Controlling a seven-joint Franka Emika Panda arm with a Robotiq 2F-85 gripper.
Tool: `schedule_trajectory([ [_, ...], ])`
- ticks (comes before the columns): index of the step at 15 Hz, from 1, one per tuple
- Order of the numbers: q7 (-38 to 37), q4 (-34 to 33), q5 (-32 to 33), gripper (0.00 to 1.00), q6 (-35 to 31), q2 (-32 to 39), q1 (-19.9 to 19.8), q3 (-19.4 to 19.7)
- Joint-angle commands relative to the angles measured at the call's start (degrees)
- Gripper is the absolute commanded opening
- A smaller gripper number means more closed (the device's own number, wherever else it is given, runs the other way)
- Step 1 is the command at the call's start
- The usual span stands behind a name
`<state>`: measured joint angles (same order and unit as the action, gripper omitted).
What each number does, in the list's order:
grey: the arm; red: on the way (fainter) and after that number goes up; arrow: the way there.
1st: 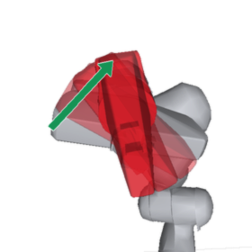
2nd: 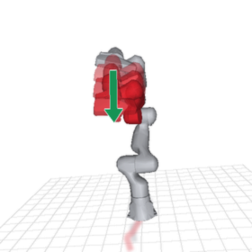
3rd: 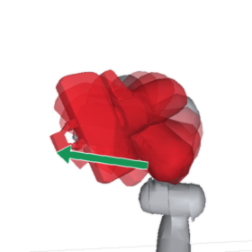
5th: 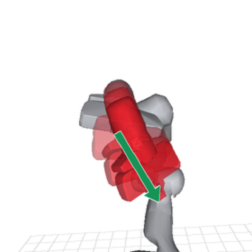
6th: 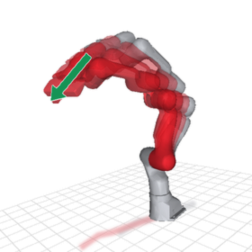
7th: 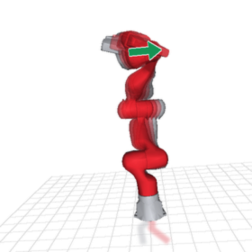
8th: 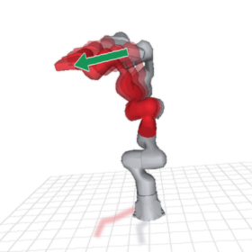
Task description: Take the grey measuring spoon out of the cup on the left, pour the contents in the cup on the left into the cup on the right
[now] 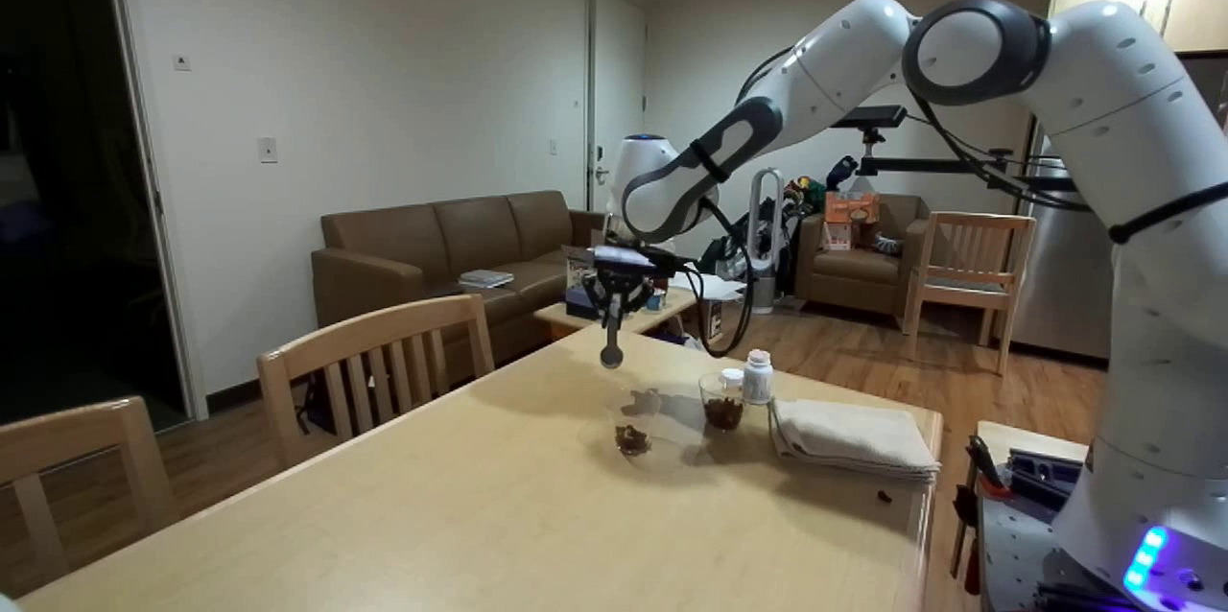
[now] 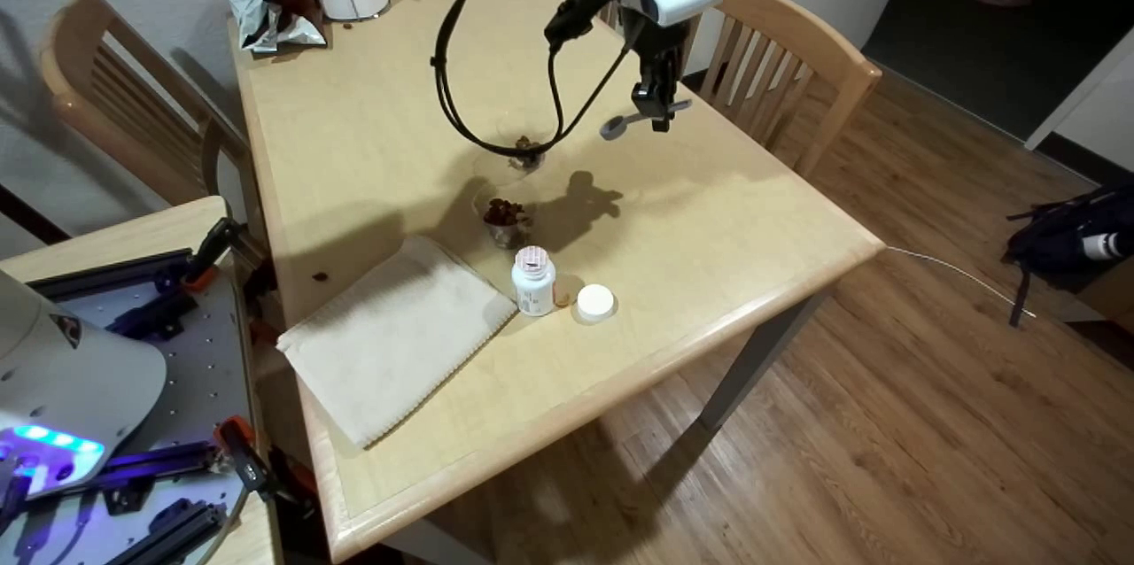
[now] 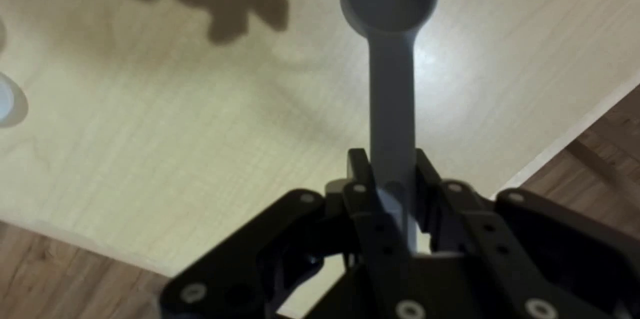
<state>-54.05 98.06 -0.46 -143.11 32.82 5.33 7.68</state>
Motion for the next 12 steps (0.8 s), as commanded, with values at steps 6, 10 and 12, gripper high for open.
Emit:
schedule_trajectory([
  [6,1.5,-0.2,-18.0,0.06,1.6,2.8,-8.2,-4.7],
  [10,1.3,0.0,-17.5,0.06,1.7,4.0,-9.0,-3.0],
  [12,1.3,-0.1,-17.7,0.06,2.0,4.8,-9.7,-2.6],
])
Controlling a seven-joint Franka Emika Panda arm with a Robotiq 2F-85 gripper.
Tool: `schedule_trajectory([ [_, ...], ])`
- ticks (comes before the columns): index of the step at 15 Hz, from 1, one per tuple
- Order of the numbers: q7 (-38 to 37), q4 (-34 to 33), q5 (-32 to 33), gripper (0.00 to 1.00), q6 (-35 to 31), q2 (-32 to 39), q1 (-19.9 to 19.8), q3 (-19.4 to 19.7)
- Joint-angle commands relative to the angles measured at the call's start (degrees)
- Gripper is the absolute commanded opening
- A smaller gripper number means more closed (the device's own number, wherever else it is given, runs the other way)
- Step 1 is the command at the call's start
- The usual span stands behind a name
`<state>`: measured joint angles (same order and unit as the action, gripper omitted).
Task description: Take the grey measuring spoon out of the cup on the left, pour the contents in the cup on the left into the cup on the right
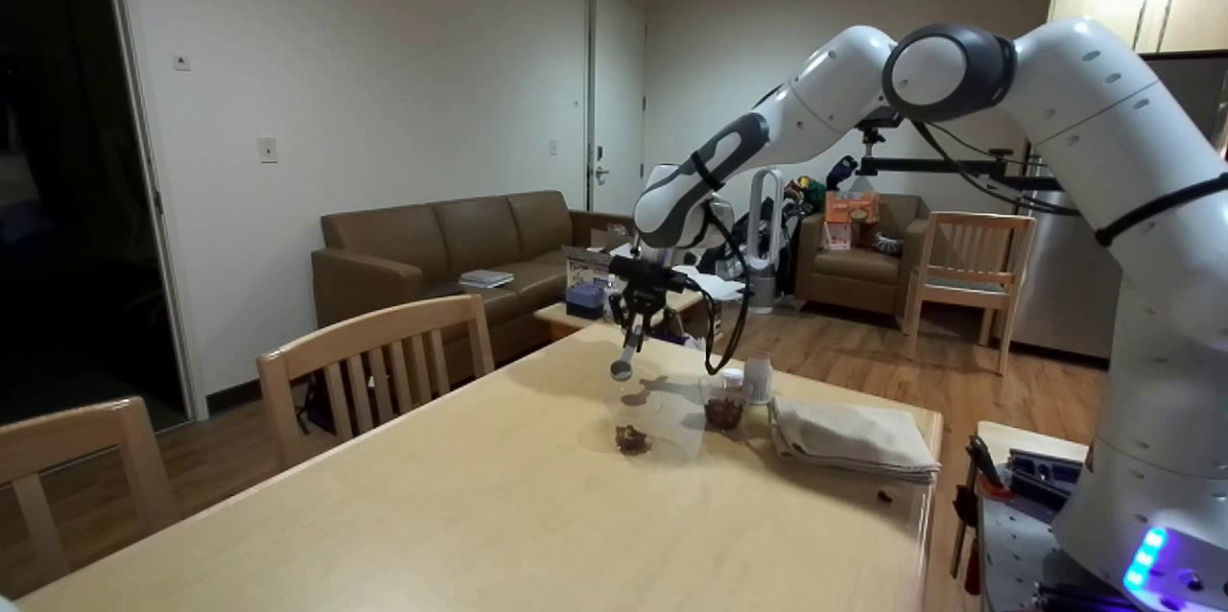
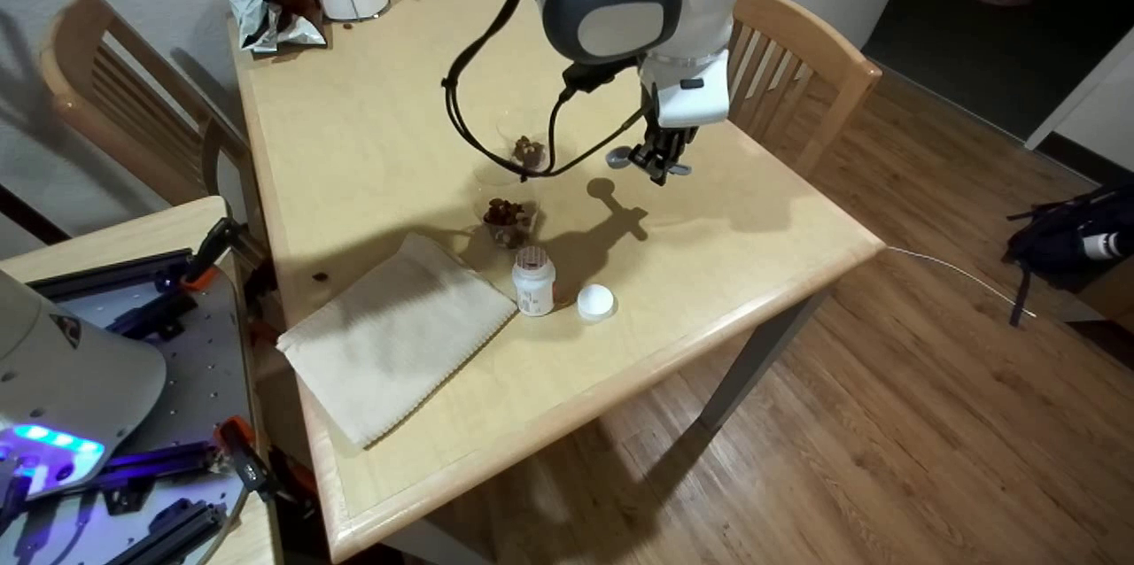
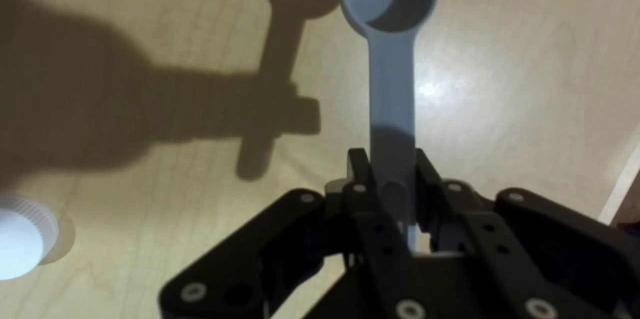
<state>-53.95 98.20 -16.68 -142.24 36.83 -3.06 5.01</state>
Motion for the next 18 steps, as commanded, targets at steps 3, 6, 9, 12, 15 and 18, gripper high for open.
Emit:
schedule_trajectory([
  [3,1.0,-0.7,-2.0,0.06,1.6,2.3,-2.3,0.2],
  [6,0.8,-1.1,-2.4,0.06,2.2,3.5,-3.1,0.2],
  [9,0.7,-1.1,-2.4,0.47,2.5,3.8,-3.2,0.5],
  [12,0.3,-0.7,-2.1,0.61,2.2,3.5,-3.1,1.0],
  [15,-0.3,0.7,0.0,0.79,0.3,1.9,-1.3,2.6],
  [18,0.4,2.9,5.3,0.98,-3.7,-1.2,2.7,5.0],
])
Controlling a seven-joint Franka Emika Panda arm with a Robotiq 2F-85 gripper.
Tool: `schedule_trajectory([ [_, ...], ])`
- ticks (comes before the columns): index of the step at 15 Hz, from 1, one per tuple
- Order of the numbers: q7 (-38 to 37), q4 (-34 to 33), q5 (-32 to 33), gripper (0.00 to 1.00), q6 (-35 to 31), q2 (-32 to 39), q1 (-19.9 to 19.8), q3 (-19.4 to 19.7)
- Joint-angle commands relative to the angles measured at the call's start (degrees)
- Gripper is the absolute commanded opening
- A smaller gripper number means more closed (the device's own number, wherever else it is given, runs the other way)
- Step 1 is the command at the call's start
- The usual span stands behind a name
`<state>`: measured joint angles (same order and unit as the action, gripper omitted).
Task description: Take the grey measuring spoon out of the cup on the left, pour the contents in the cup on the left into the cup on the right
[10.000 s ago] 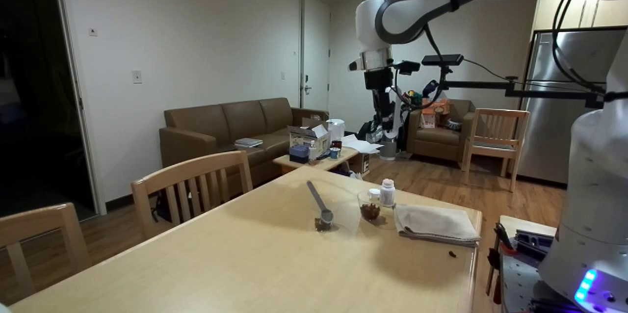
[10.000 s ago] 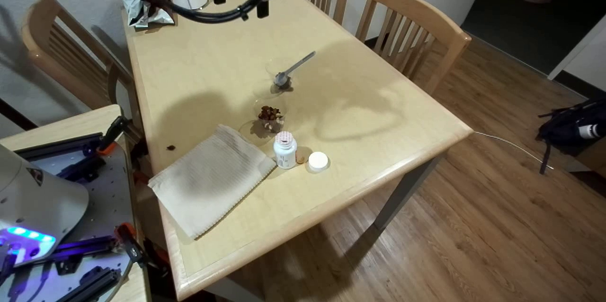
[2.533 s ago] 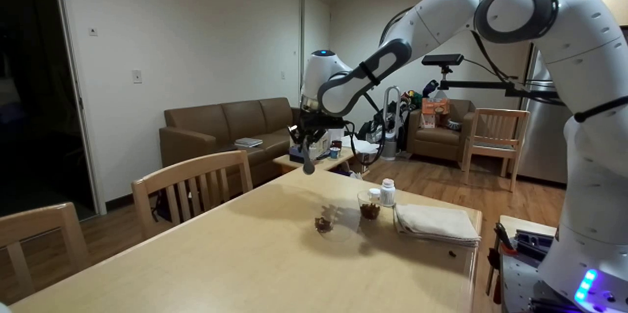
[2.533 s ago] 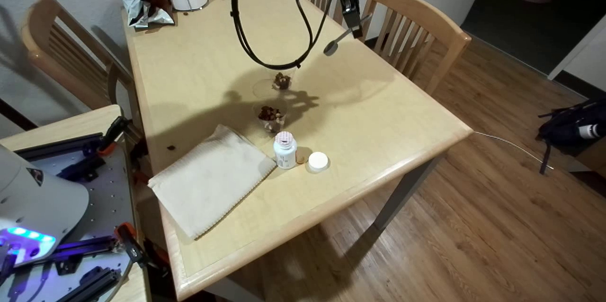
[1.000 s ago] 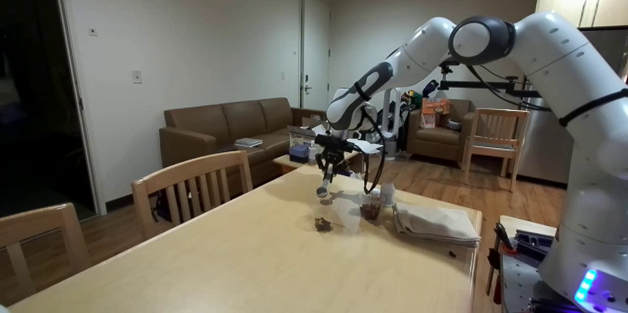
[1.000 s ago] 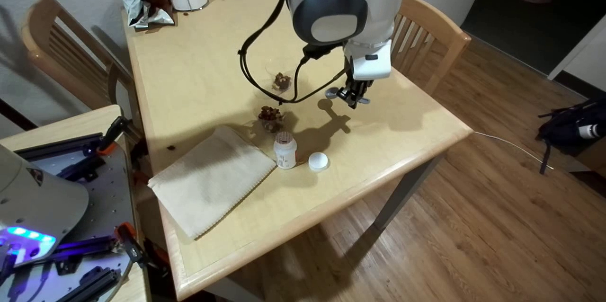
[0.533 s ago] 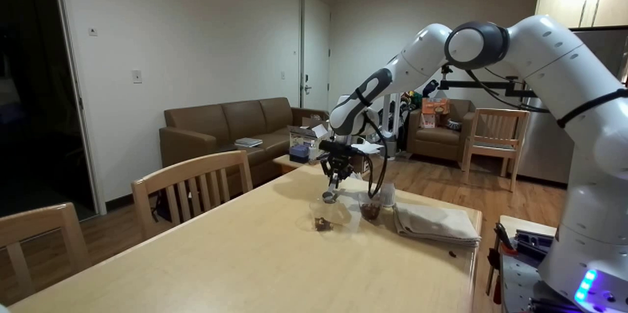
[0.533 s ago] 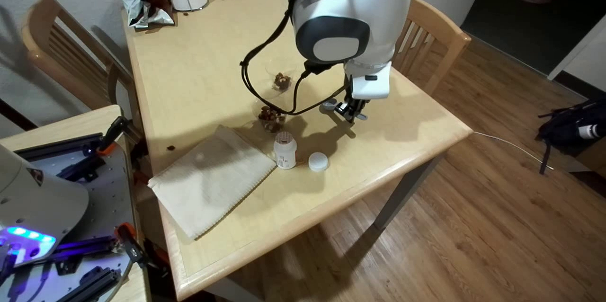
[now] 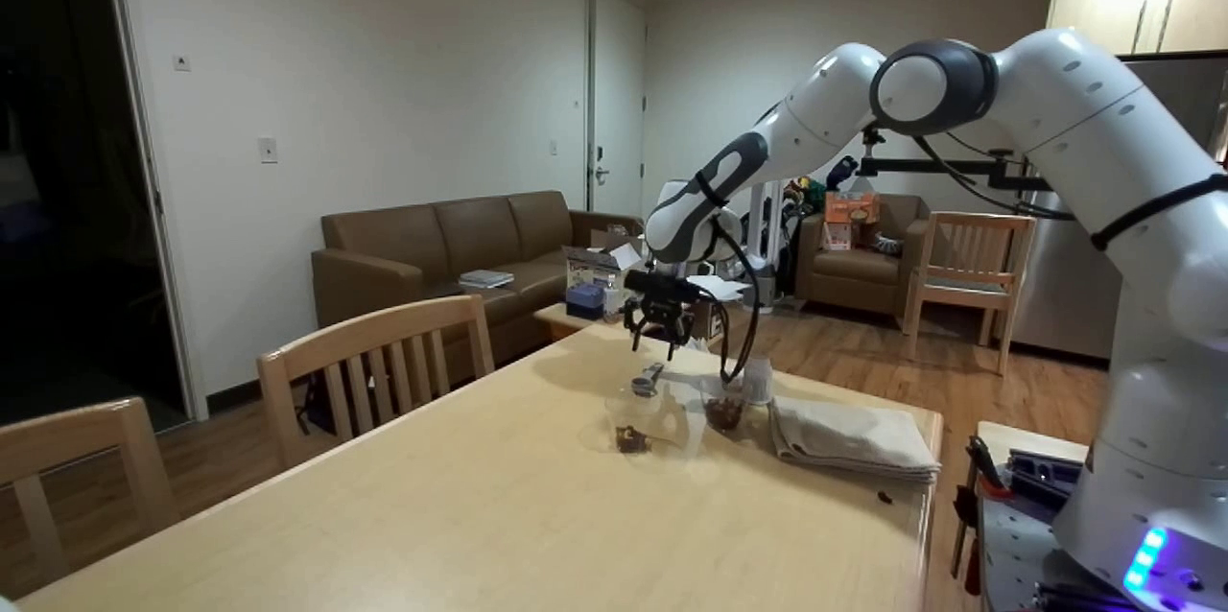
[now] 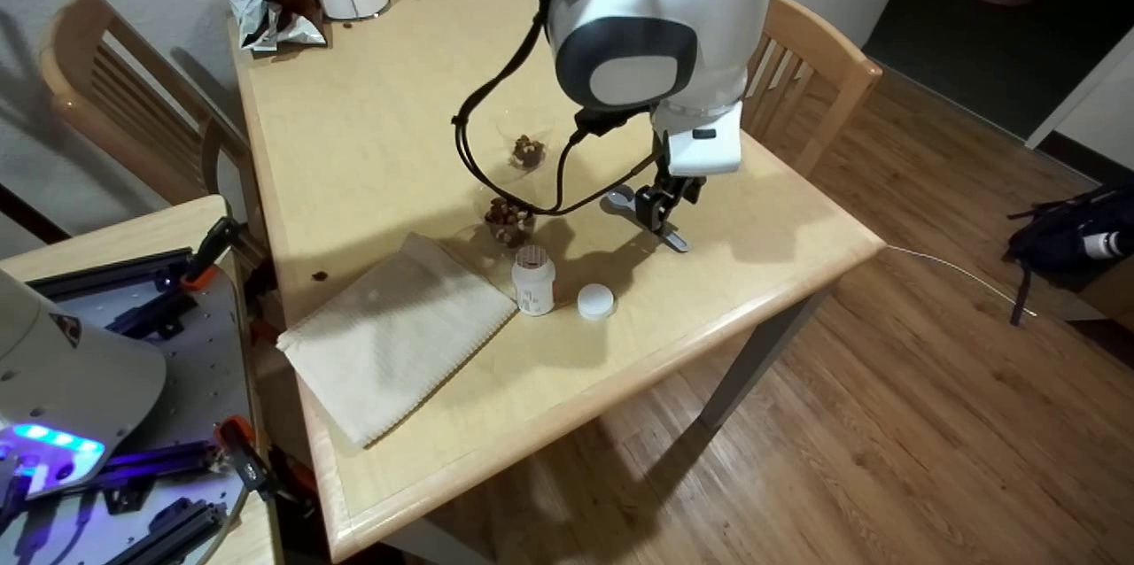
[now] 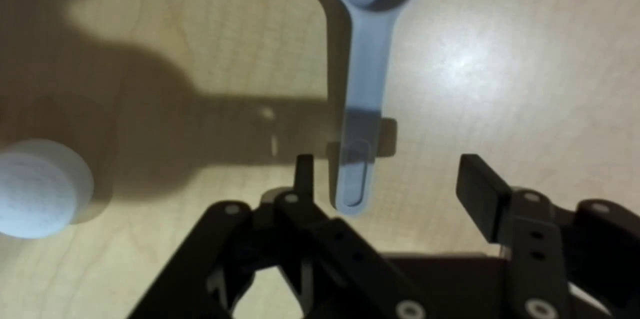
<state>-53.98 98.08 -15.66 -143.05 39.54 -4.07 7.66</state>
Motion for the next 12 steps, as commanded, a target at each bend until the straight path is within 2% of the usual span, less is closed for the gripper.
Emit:
schedule_trajectory([
  [1,0.0,3.7,7.1,0.99,-3.7,-5.0,5.5,3.5],
  [5,-0.6,5.7,17.7,1.0,-3.6,-10.0,13.0,5.7],
  [9,2.8,7.7,24.2,1.0,-2.1,-14.5,16.3,3.2],
  [12,4.3,9.8,29.8,1.0,-1.0,-17.2,17.8,2.9],
])
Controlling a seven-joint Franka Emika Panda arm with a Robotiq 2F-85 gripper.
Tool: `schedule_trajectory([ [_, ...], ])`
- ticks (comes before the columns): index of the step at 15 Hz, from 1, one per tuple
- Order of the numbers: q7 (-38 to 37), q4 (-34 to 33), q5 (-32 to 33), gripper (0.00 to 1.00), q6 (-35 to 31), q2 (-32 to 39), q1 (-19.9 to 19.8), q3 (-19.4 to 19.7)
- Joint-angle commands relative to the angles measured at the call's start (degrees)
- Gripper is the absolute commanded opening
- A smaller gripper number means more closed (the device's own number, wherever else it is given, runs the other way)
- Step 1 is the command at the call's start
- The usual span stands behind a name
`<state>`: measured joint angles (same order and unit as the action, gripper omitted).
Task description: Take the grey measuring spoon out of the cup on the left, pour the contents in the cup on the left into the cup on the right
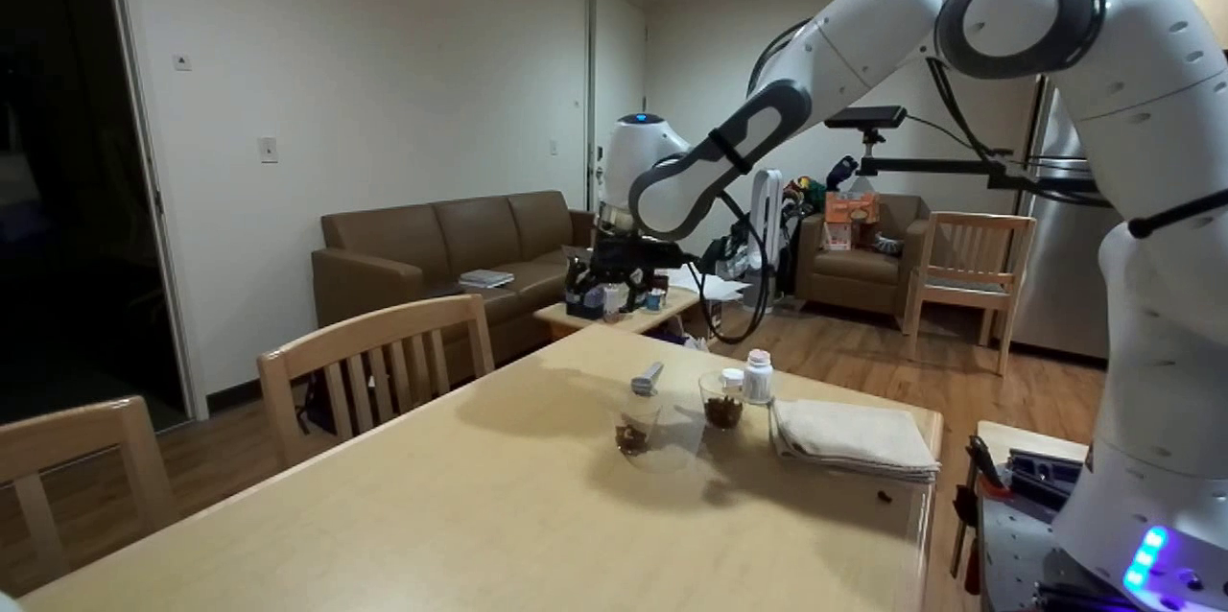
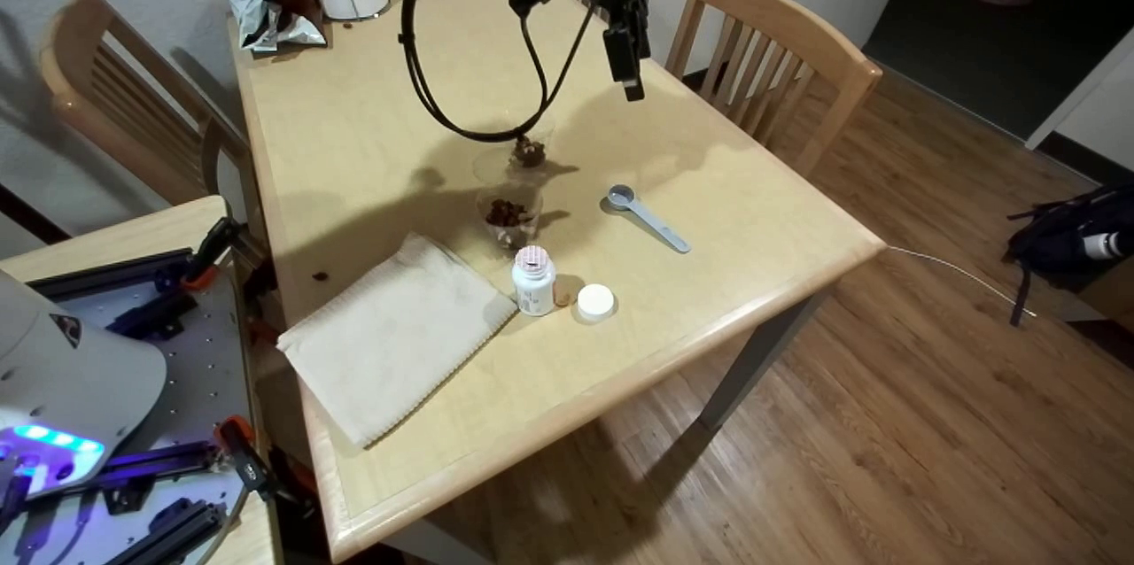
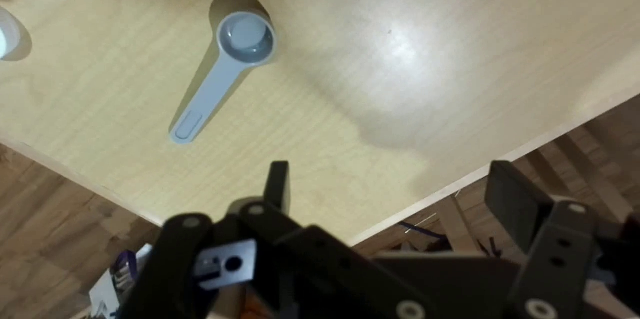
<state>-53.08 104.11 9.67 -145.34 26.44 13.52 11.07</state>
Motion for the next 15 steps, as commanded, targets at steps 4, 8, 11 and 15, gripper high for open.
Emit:
schedule_trajectory([
  [4,11.7,8.2,8.4,1.0,0.9,-7.7,-1.1,-2.4],
  [8,21.1,12.2,8.0,1.0,-0.2,-9.8,-2.0,-4.8],
  [11,15.3,13.2,10.8,1.0,1.4,-10.3,0.9,-4.3],
  [15,2.4,12.8,12.0,1.0,1.8,-8.5,4.6,-5.0],
])
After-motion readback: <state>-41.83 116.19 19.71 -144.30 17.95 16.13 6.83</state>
